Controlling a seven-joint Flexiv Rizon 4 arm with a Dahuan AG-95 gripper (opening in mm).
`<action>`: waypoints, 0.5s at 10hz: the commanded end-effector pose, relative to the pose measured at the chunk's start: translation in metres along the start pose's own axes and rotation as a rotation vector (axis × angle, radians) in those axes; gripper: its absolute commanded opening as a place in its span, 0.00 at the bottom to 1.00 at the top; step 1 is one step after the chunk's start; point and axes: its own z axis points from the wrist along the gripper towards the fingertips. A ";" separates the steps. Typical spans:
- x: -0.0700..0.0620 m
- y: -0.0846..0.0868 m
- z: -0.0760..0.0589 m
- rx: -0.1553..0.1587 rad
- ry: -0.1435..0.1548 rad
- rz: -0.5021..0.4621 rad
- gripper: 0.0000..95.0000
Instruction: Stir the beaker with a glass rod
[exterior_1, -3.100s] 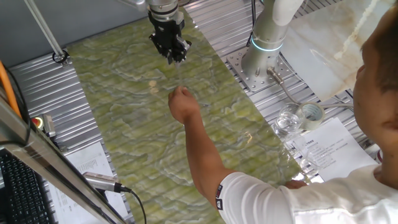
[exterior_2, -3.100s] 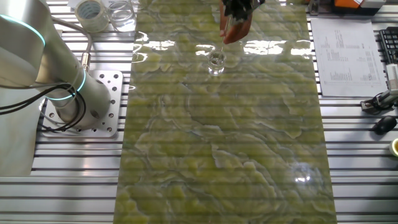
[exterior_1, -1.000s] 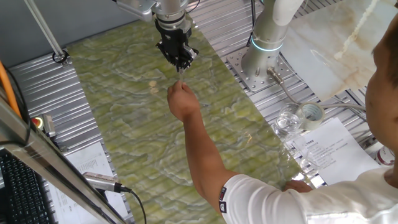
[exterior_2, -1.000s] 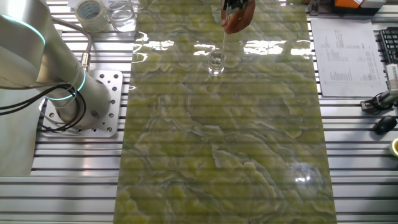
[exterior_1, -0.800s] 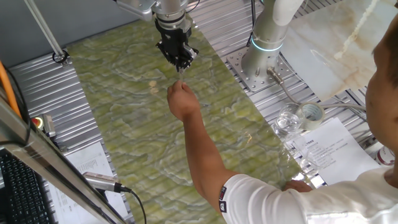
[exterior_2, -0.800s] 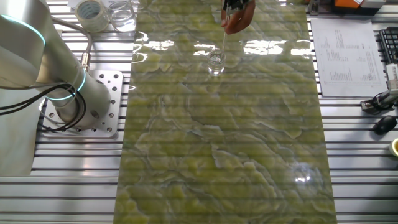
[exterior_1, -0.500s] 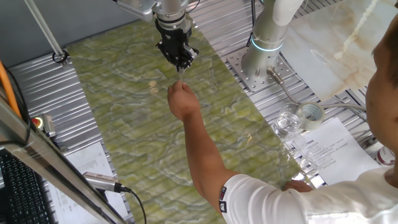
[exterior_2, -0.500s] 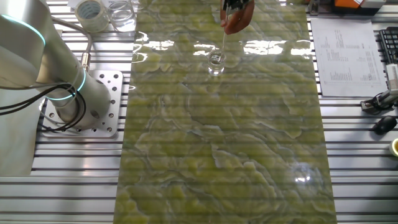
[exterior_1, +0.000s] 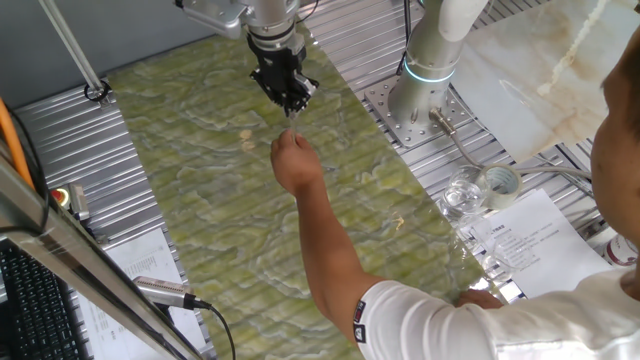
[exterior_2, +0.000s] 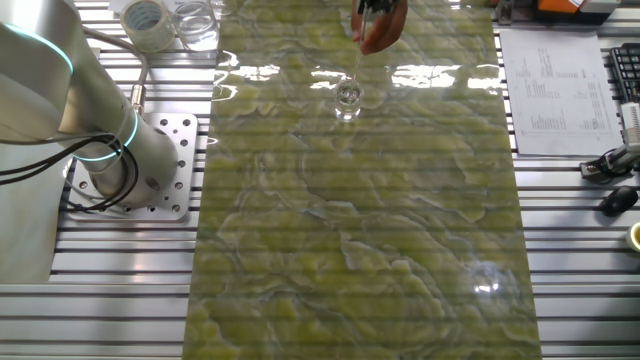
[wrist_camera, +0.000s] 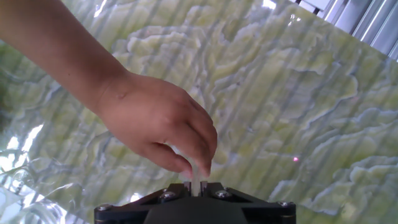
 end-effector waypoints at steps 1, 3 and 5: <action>-0.003 0.004 0.001 0.003 0.000 0.000 0.00; -0.006 0.006 0.001 0.001 0.007 0.004 0.00; -0.009 0.007 0.000 -0.004 0.031 0.004 0.00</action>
